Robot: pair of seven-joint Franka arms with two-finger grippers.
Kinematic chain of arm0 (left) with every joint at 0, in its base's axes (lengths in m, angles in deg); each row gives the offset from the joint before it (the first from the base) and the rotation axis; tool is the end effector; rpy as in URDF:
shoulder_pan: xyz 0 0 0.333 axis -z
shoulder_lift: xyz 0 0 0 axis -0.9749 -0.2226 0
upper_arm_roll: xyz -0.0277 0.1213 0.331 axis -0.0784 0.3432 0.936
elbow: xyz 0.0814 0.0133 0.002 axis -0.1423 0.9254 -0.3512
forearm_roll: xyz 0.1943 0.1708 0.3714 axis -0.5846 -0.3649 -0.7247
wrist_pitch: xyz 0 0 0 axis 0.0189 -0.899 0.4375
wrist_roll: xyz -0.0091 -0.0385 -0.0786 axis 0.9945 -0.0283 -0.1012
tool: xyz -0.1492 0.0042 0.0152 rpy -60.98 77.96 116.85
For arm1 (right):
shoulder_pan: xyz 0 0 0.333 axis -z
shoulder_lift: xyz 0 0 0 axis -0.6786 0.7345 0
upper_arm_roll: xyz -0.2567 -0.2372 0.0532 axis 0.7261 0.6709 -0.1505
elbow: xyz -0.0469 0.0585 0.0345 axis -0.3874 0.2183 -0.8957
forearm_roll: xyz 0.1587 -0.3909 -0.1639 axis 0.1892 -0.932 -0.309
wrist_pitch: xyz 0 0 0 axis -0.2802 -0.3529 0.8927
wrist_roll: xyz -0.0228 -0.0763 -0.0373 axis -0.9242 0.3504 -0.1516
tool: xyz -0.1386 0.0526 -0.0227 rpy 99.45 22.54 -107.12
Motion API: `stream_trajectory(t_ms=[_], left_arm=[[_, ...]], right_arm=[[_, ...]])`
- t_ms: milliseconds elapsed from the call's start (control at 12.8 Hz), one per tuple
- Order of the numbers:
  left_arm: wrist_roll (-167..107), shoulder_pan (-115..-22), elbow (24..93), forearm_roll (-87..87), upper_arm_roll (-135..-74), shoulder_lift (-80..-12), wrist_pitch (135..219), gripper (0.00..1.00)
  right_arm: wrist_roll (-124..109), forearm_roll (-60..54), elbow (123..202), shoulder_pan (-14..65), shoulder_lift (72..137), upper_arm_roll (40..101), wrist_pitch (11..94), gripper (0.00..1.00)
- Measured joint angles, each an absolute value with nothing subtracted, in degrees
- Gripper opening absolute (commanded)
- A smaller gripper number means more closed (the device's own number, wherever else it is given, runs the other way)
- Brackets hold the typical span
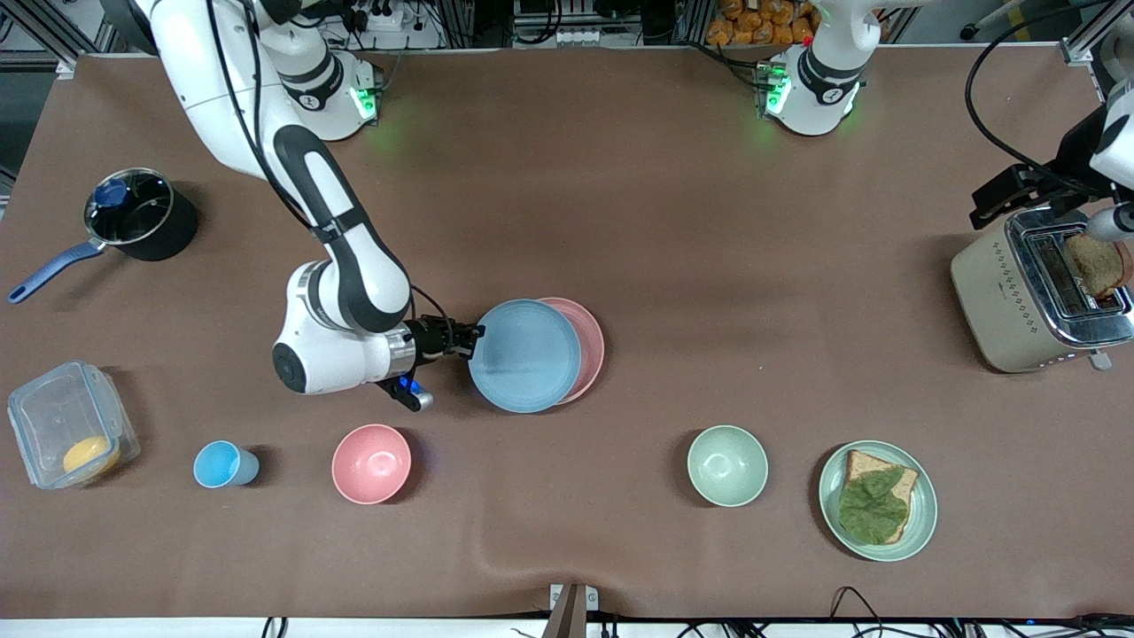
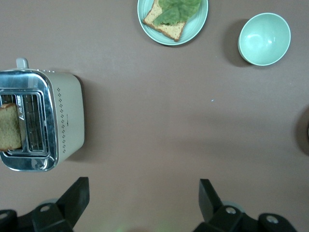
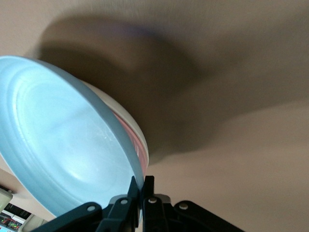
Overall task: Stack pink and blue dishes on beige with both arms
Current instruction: 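Carry the blue plate with the right gripper onto the pink plate, then open the right gripper and draw it back from the blue plate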
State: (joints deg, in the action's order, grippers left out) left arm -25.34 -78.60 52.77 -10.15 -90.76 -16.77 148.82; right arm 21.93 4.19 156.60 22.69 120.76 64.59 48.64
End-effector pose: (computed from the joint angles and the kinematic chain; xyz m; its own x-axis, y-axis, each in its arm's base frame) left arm 0.5879 -0.0303 0.6248 0.9897 0.1427 -0.0116 0.1423 -0.9893 -0.0325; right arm 0.6518 0.3216 0.1672 0.7411 -0.2892 -0.6059 -0.5456 -0.7853 -0.2926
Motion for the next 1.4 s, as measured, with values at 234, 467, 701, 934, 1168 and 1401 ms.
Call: stream_trajectory(t_ms=[234, 467, 701, 934, 1168, 1401], left_arm=[[-23.98, -78.25, 53.78, -10.15, -90.79, -15.79, 148.63, 1.00], [-23.40, -78.23, 53.93, -10.15, -90.81, -15.77, 148.34, 1.00], [-23.19, -78.15, 54.09, -9.98, -91.46, -15.79, 148.34, 1.00], [-22.98, -78.17, 54.12, -9.85, -91.84, -15.80, 148.35, 1.00], [-22.98, -78.32, 54.07, -9.85, -91.47, -15.80, 148.35, 1.00], [-22.98, -78.32, 53.40, -9.85, -91.46, -15.79, 148.36, 1.00]], right_arm=[[22.89, 4.80, 156.80, 21.89, 120.70, 64.60, 48.66, 0.00], [24.38, 4.92, 156.79, 20.92, 120.39, 64.59, 48.84, 0.00], [24.87, 4.93, 156.88, 20.32, 120.37, 64.60, 50.32, 0.00], [24.92, 4.93, 157.56, 19.78, 120.38, 64.60, 52.98, 0.00], [24.93, 4.94, 158.44, 19.26, 120.38, 64.60, 53.26, 0.00], [24.93, 4.94, 159.59, 18.38, 120.38, 64.59, 53.26, 0.19]])
